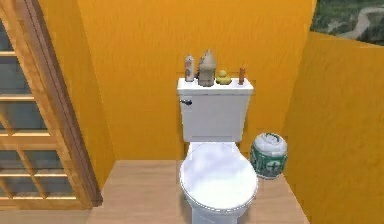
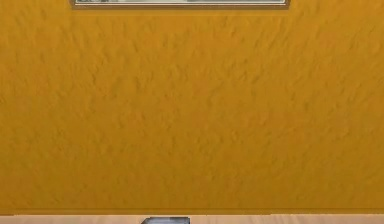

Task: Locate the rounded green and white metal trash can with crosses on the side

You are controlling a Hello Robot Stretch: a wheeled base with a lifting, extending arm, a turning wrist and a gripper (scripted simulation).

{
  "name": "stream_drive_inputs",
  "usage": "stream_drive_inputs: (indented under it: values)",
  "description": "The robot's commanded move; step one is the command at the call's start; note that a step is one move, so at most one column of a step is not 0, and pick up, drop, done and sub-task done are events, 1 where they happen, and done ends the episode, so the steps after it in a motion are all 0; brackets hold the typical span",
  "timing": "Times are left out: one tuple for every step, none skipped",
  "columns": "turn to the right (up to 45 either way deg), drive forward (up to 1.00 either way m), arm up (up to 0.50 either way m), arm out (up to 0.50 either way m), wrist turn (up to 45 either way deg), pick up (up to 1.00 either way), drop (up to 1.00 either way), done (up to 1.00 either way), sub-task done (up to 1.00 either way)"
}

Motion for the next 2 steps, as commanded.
stream_drive_inputs:
  values:
    - [24.0,0.00,0.00,0.00,0.0,0.00,0.00,0.00,0.00]
    - [0.0,0.00,0.00,0.00,0.0,0.00,0.00,1.00,0.00]
